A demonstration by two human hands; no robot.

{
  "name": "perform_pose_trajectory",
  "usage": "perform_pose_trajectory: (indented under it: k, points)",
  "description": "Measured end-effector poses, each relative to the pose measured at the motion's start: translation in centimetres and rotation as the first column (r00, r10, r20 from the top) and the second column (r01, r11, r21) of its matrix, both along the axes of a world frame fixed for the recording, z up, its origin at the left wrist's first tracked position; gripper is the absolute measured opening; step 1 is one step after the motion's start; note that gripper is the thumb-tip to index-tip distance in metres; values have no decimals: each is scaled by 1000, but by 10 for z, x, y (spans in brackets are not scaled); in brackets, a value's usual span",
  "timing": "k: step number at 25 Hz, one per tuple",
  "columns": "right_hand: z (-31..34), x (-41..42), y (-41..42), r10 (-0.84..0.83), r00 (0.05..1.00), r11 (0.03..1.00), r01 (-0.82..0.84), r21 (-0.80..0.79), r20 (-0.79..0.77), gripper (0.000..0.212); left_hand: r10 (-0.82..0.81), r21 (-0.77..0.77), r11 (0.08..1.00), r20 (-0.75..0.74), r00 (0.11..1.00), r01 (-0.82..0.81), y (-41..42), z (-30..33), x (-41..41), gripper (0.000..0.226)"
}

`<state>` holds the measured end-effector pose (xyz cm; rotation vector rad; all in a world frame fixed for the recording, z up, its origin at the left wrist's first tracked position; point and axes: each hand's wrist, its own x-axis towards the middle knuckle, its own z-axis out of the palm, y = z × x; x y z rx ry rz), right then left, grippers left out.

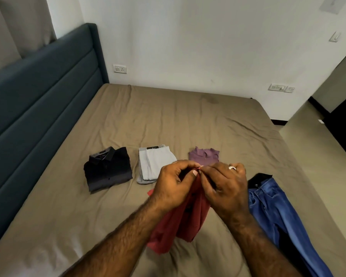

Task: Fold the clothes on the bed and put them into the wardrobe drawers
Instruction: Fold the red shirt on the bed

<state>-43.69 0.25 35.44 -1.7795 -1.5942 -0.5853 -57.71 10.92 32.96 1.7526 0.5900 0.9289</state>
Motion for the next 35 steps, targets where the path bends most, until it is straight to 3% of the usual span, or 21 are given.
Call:
perform_pose_trajectory:
  k: [2, 3, 5, 7, 9, 12, 14, 16, 18, 20, 23, 25, 28, 30, 32, 35]
  points:
    - [-3, 5, -4, 59, 996, 998, -60, 11, 59, 11, -184, -34, 983, -44, 982, 182, 11, 5, 0, 18]
    - [-5, 7, -5, 64, 998, 998, -64, -9, 18, 11, -239, -35, 971, -79, 968, 237, 13, 6, 0, 15]
    - [0, 3, -2, 8, 954, 998, -28, -62, -299, 8, -139, 88, 984, -186, 973, 157, 11, 6, 0, 19]
    - [14, 4, 7, -55, 693, 992, -46, -120, -719, 6, 158, 297, 952, -258, 953, -77, 2, 0, -1, 35]
    - [27, 11, 14, -74, 489, 987, -90, -135, -869, 10, 278, 353, 920, -275, 920, -172, -10, -2, 1, 35]
    - [38, 24, 17, -44, 291, 963, -241, -118, -956, 14, 176, 166, 977, -302, 937, -130, -20, -4, 12, 20]
    - [38, 31, 16, -36, 149, 959, -272, -76, -988, 13, 63, -82, 993, -209, 976, -82, -9, -7, 14, 6]
    - [36, 48, 13, -45, 72, 970, -234, -61, -996, 11, -78, -355, 933, -42, 996, 58, 3, -4, 11, 10]
    - [34, 64, 10, -77, 54, 967, -241, -87, -996, 7, -181, -561, 796, 135, 974, 226, 12, 5, 4, 11]
    - [32, 72, 6, -93, 39, 944, -313, -100, -995, 8, -218, -576, 774, 146, 965, 262, 15, 14, 0, 13]
    - [34, 86, 0, -102, 83, 919, -373, -126, -991, 2, -171, -257, 958, -159, 972, 126, 19, 26, 1, 11]
    - [32, 100, -2, -99, 150, 905, -397, -152, -984, 5, -98, -28, 995, -385, 918, 95, 22, 39, 0, 9]
    - [29, 120, -9, -83, 206, 878, -448, -169, -975, 7, -177, -52, 983, -546, 819, 178, 15, 57, 0, 18]
    - [29, 129, -12, -72, 198, 875, -458, -157, -978, 6, -328, -217, 942, -456, 827, 254, 9, 61, -1, 37]
    - [33, 139, -18, -60, 151, 869, -478, -126, -987, 6, -406, -317, 896, -303, 862, 311, -2, 64, 1, 41]
    - [37, 159, -25, -38, 125, 854, -512, -97, -991, 10, -309, -252, 939, -321, 895, 233, -21, 66, 14, 29]
